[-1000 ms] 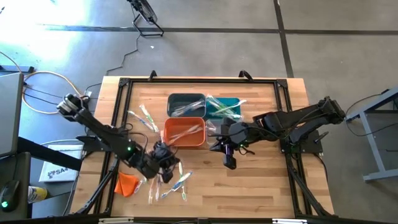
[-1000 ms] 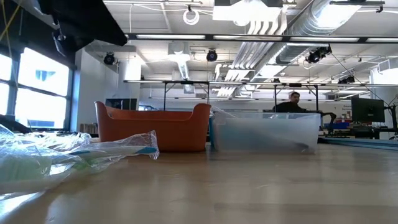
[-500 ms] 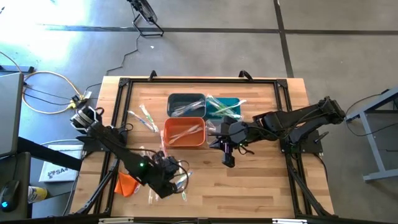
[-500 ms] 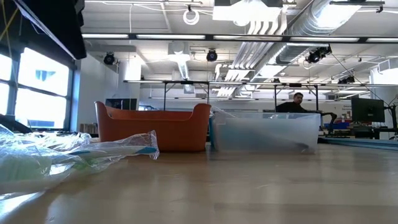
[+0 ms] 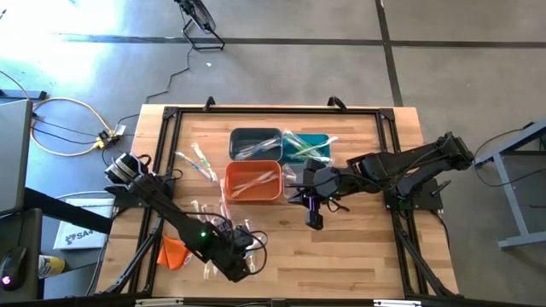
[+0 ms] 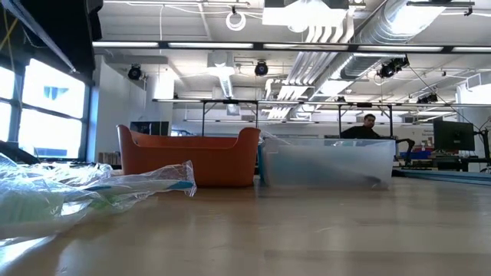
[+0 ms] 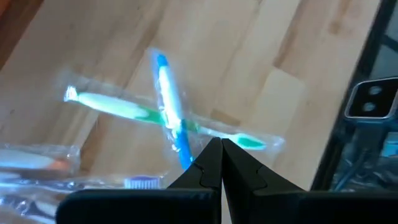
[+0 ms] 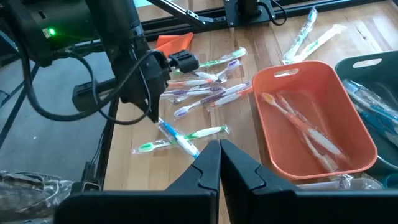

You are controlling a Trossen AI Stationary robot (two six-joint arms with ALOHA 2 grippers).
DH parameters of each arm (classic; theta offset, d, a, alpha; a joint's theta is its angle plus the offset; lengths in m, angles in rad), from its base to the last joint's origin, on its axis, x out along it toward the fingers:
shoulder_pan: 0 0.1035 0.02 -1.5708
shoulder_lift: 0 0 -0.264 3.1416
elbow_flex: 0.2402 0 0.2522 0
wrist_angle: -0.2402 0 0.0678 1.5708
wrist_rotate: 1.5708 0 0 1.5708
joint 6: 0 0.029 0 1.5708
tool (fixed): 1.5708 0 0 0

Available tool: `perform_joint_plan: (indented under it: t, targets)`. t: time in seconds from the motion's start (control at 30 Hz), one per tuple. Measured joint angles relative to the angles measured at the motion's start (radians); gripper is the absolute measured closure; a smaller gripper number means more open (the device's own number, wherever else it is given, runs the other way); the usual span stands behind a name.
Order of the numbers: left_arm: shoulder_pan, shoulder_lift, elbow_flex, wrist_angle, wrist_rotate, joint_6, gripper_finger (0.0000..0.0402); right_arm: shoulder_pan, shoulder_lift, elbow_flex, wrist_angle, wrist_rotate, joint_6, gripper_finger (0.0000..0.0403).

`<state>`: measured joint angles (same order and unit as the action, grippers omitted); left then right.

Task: Pick & Place Toothbrushes
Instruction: Put the blue toothbrush into the left blue bin

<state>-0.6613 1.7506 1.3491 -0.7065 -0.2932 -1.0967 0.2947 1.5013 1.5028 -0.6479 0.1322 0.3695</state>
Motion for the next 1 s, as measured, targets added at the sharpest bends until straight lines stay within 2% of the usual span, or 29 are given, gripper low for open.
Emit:
perform_joint_plan:
  t: [0.17,0.43,0.53,1.0]
  targets:
    - [0.002,0.010,0.000,-0.001,0.032,-0.009,0.0389,0.000,0.000,0.000,0.000,0.000,0.000,0.0401]
    - [0.007,0.062,-0.001,0.001,0.053,-0.026,0.0295,0.000,0.000,0.000,0.000,0.000,-0.002,0.0401]
    - [0.007,0.082,-0.001,0.003,0.080,-0.030,0.0272,0.000,0.000,0.000,0.000,0.000,-0.001,0.0401]
    - [0.007,0.179,-0.001,0.016,0.101,-0.041,0.0263,0.000,0.000,0.000,0.000,0.000,-0.001,0.0401]
